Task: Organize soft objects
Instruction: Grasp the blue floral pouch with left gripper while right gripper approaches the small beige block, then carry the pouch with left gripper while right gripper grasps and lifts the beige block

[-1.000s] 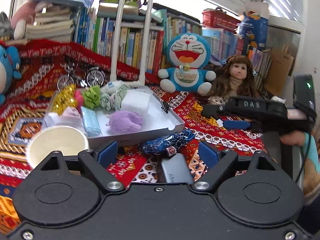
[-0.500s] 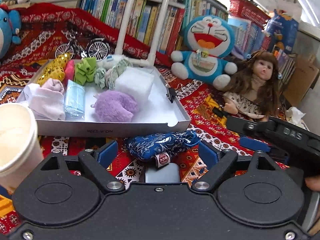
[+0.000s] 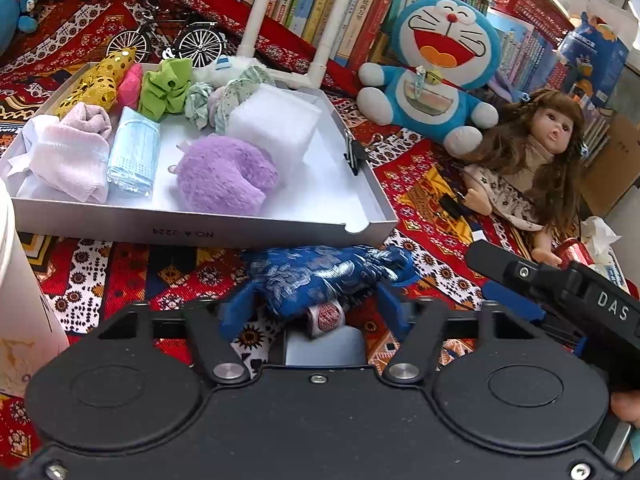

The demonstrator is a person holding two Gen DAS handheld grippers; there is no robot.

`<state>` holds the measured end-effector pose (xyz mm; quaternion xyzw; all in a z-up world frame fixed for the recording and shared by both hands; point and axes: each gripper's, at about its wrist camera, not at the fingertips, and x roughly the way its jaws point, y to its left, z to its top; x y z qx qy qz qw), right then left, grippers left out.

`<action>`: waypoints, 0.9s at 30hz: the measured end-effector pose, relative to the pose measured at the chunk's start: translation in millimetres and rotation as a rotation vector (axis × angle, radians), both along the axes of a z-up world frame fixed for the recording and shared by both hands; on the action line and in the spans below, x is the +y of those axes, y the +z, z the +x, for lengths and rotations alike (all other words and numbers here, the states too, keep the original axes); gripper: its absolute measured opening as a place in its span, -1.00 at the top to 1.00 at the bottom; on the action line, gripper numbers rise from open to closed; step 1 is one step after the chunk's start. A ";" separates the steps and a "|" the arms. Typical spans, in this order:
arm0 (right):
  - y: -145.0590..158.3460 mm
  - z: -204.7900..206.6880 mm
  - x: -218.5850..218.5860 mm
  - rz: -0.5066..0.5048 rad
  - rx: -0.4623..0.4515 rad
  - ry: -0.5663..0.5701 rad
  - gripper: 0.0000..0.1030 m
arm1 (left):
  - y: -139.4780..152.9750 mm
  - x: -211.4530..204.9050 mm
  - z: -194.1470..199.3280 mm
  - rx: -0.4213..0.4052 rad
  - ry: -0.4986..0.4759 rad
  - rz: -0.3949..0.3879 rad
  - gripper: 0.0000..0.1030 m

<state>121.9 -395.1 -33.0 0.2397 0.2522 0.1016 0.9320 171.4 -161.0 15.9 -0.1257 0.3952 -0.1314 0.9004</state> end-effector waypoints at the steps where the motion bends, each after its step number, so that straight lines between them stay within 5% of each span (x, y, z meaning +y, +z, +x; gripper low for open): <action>1: -0.3 0.6 0.4 -0.001 0.002 0.001 -0.65 | 0.0 0.6 0.6 0.001 -0.006 -0.007 0.00; 11: -1.1 3.5 6.7 -0.073 0.016 -0.010 -0.64 | 12.3 3.5 -10.2 -0.054 -0.011 -0.008 0.32; 15: -0.9 4.4 15.1 -0.163 0.023 -0.007 -0.47 | 20.5 7.2 -14.0 -0.068 -0.008 -0.025 0.35; 27: 2.1 28.0 74.9 -0.415 0.034 0.201 -0.42 | 65.8 17.5 -37.3 -0.202 0.003 -0.036 0.35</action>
